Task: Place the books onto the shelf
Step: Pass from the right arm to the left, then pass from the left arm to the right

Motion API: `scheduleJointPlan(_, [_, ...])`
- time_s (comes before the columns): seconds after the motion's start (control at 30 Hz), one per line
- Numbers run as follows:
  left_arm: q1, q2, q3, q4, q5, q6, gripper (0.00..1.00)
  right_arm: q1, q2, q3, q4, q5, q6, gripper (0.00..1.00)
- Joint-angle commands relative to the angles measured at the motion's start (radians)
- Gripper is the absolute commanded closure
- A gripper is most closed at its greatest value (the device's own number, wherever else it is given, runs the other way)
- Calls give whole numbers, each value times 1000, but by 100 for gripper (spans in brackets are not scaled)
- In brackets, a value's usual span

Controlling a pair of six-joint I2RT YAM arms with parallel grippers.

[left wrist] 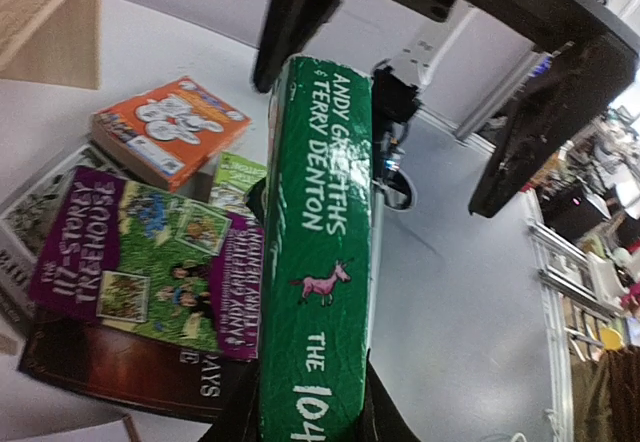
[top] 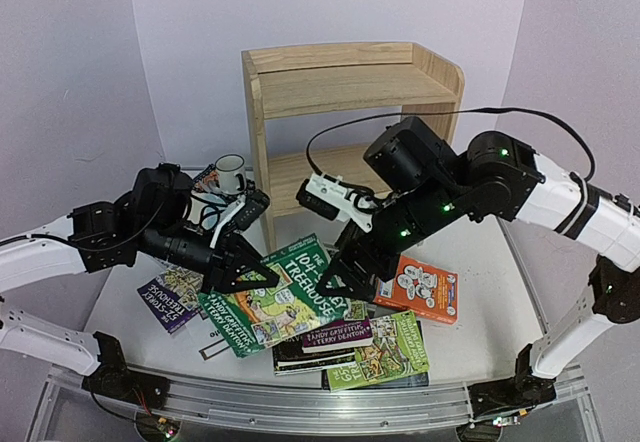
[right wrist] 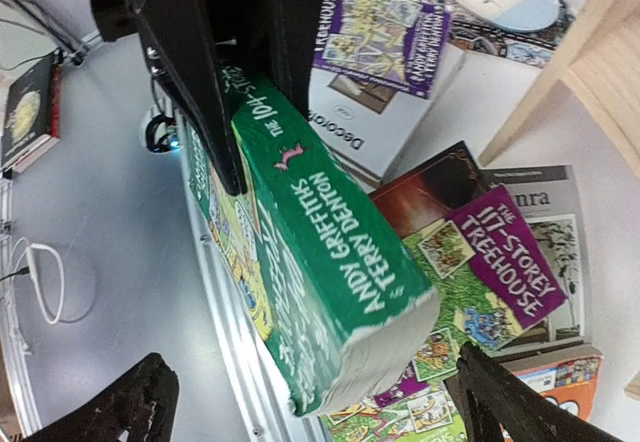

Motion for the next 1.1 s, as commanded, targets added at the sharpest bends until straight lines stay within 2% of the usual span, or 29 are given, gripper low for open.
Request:
scheduleJointPlan(0.0, [0,-64,2,90,-342,-43,100,-4,-46,-4,-1,300,172,2])
scheduleJointPlan(0.13, [-2,-101,-79,235,-475,-97,100,-4,-86,-40,6,505,470,2])
scheduleJointPlan(0.23, [-22,-93,-104,319,-542,-102,100,-4,-174,-170,92,594,732,4])
scheduleJointPlan(0.3, [-57,-60,-95,351,-616,-82,100,-4,-236,-260,173,633,906,6])
scheduleJointPlan(0.4, [-153,3,-69,408,-764,-22,100,-1,-271,-367,254,667,1083,4])
scheduleJointPlan(0.63, [-356,152,-4,531,-1105,90,100,70,-265,-414,383,738,1169,5])
scheduleJointPlan(0.77, [-452,302,106,548,-1355,186,100,120,-259,-403,399,813,1218,6])
scheduleJointPlan(0.83, [-470,375,153,550,-1432,213,100,148,-269,-416,399,874,1254,6])
scheduleJointPlan(1.0, [-474,436,202,585,-1457,257,100,160,-290,-449,389,923,1350,13])
scheduleJointPlan(1.07, [-477,438,194,629,-1455,287,100,160,-295,-454,389,939,1369,21])
